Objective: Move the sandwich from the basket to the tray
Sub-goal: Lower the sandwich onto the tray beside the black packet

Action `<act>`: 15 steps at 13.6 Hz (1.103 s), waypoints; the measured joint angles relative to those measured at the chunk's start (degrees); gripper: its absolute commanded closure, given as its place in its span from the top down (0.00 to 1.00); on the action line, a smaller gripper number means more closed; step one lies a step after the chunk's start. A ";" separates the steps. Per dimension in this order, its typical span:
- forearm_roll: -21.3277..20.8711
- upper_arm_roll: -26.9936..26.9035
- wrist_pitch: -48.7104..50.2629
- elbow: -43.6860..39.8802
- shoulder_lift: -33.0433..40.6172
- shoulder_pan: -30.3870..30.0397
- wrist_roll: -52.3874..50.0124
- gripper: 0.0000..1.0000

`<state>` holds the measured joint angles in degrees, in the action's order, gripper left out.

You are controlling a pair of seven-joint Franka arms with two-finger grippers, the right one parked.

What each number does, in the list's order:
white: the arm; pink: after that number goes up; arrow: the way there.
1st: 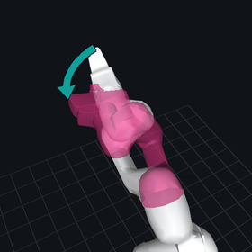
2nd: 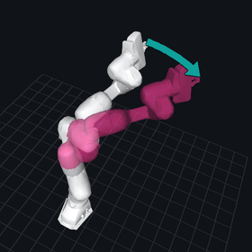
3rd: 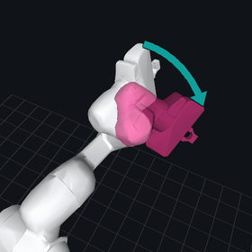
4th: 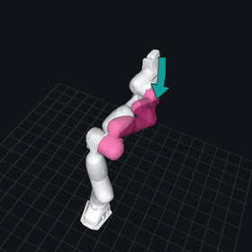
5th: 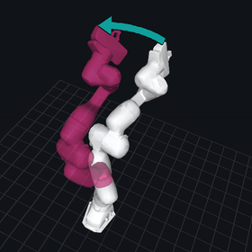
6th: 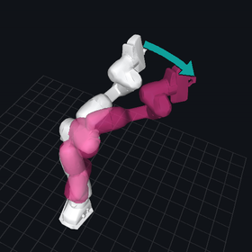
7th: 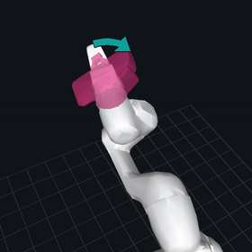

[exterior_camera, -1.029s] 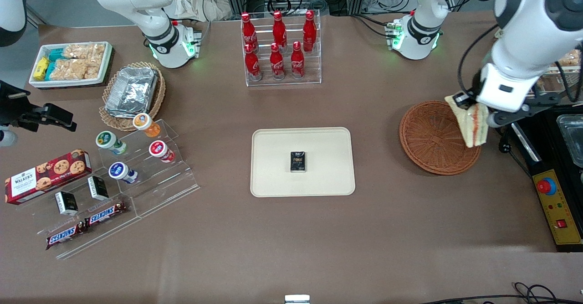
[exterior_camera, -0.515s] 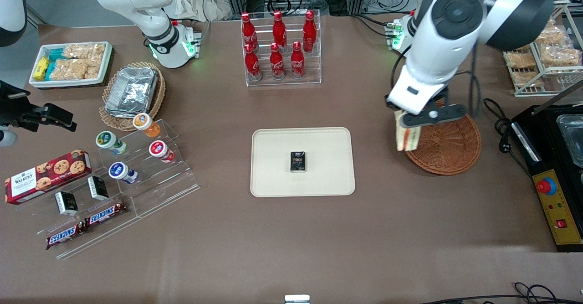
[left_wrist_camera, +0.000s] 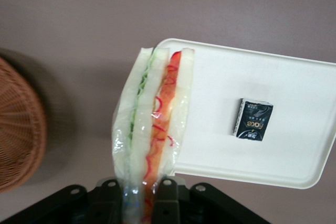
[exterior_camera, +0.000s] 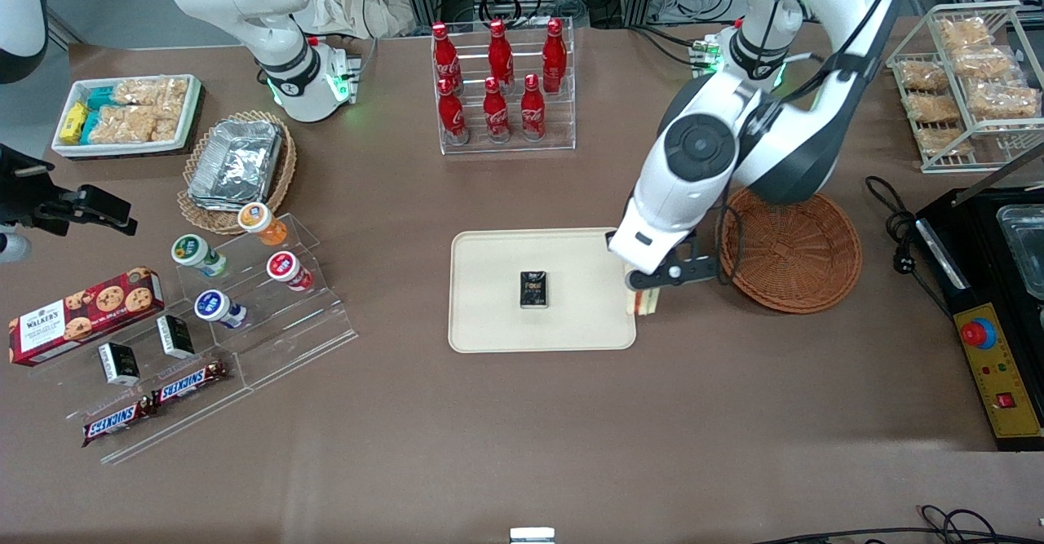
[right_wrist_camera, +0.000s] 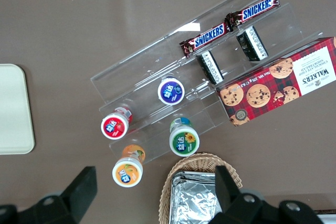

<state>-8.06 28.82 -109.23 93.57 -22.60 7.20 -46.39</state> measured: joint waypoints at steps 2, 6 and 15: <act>-1.37 0.01 -1.40 0.01 -2.71 0.57 -0.03 0.00; -4.63 0.01 -6.68 0.46 -8.57 2.37 -0.26 0.00; -11.21 -0.03 -11.31 0.57 -16.13 4.01 -2.61 0.00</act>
<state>-19.27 28.79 -120.54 94.14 -38.72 11.21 -48.99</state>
